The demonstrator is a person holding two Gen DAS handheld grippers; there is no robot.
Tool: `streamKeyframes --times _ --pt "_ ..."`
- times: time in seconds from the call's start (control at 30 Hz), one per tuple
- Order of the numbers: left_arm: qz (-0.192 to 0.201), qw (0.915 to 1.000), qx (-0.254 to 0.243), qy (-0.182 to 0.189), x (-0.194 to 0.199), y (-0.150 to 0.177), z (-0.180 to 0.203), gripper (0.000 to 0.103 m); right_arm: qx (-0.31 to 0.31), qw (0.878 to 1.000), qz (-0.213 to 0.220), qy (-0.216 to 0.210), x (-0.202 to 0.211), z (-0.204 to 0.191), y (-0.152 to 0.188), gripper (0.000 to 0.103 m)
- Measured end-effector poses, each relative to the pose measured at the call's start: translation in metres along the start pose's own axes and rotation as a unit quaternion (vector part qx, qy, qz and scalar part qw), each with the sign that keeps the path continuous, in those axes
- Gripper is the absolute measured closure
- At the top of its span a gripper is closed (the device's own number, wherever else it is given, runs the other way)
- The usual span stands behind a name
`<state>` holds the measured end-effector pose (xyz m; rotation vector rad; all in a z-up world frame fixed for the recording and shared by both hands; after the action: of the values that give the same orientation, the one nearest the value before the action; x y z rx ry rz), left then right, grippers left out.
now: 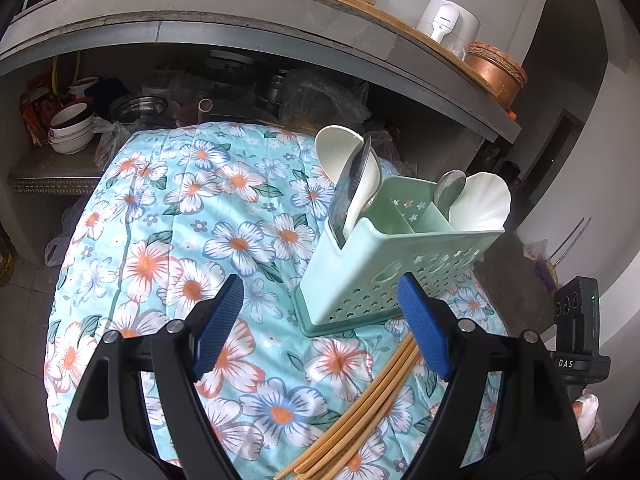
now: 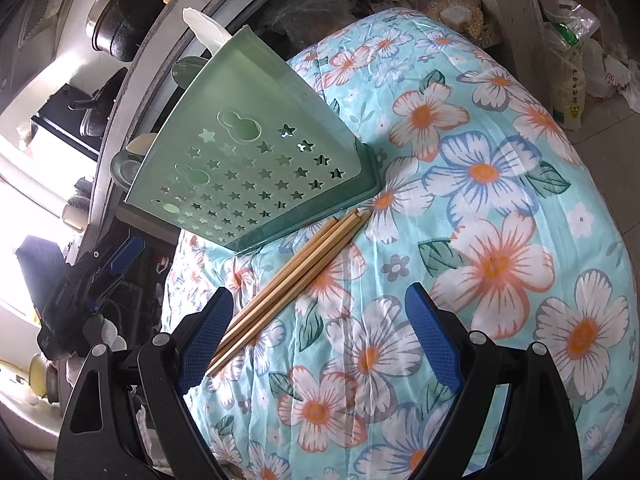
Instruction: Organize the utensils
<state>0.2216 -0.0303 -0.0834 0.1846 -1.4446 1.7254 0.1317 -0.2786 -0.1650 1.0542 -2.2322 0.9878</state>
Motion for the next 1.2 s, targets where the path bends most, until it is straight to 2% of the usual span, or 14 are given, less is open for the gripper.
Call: streamKeyframes --times 1.2 --pt "-0.002 1.0000 0.001 0.000 -0.0038 0.0023 -0.0037 0.027 -0.006 1.000 -0.012 -0.002 -0.0097 0.0040 0.0050 0.018"
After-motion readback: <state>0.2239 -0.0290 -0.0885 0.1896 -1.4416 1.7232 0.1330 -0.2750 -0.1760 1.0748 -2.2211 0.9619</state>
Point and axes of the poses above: each gripper's, at about its wrist camera, not at the fingertips, and x roughly against the way its jaws point, z to its right, y to its underside, the point moved 8 cm from there along -x, roughly the way its jaws point, and after that the axes turned 1 degree about -x, right-handed, at the moved point
